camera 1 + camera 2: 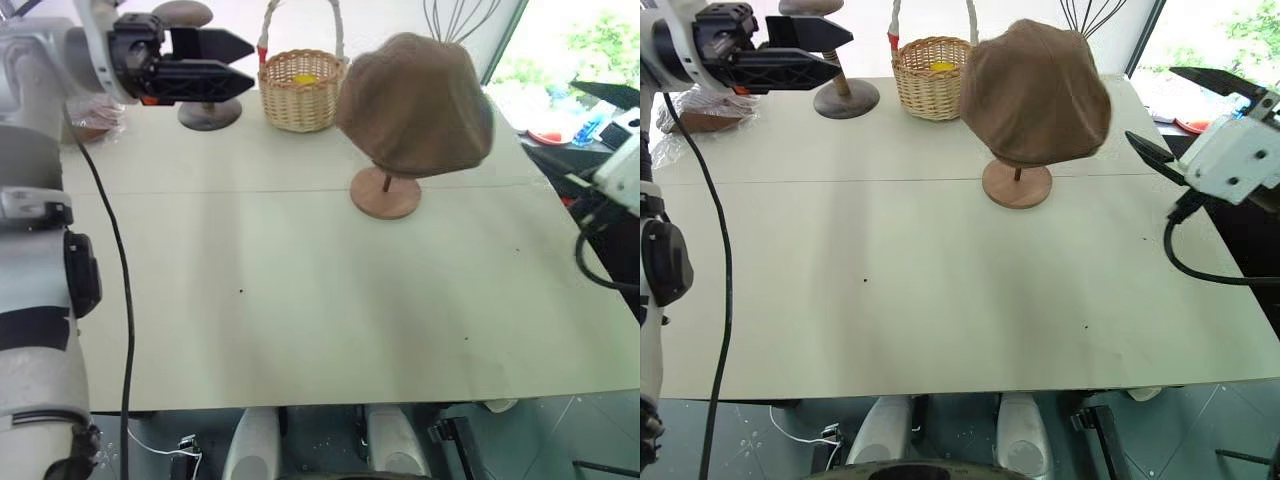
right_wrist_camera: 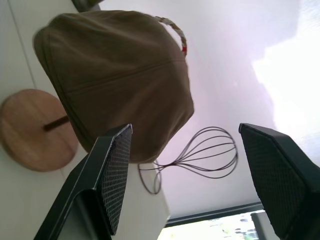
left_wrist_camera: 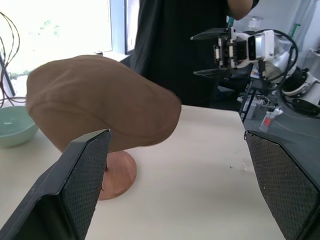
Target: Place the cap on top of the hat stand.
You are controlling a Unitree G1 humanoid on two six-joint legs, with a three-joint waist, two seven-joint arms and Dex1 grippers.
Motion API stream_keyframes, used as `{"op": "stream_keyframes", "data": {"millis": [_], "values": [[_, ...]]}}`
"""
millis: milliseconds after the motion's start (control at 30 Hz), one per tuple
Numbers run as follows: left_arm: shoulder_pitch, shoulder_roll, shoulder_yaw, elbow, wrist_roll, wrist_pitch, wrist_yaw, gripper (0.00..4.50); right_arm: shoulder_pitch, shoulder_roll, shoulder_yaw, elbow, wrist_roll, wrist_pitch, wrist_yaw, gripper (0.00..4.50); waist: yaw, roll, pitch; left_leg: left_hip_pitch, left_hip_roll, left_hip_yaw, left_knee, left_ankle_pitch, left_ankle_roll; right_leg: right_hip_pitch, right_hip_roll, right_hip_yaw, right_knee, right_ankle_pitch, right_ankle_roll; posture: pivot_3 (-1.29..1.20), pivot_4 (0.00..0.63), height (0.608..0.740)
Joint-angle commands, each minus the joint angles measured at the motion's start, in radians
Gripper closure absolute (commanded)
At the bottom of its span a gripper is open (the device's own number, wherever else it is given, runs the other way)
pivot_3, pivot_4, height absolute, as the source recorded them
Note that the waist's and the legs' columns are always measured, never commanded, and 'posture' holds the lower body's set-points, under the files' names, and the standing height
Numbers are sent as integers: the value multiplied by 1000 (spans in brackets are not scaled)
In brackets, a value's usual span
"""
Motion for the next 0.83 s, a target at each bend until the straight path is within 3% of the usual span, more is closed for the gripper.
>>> {"op": "stream_keyframes", "data": {"millis": [33,233,433,567,833], "values": [[-24,7,16,-4,-4,-21,-4,0,6,-68,-100,-51,196,247,111,1012,1,0,0,0,0,0,0,0,0,0,0,0,0,0,0,0,150,728],[-15,30,14,-17,-16,-23,-4,0,-122,-208,-125,25,504,633,243,1012,-1,0,0,0,0,0,0,0,0,0,0,0,0,0,-1,0,150,728],[32,108,-6,-88,-54,-15,-4,0,-421,-354,38,204,763,985,348,1012,-4,1,1,0,1,1,-1,0,1,-2,0,1,-1,0,-2,0,150,728],[70,192,-24,-139,-90,-7,-4,0,-492,-416,159,291,746,1066,470,1012,-4,1,1,-1,2,2,-2,-1,1,-2,0,1,-2,-1,-3,0,150,728],[101,295,-44,-166,-106,-20,-4,0,-633,-371,335,448,567,1037,541,1012,-2,1,1,-2,1,6,-2,-2,1,-5,-3,2,-2,-1,-3,0,150,728]]}}
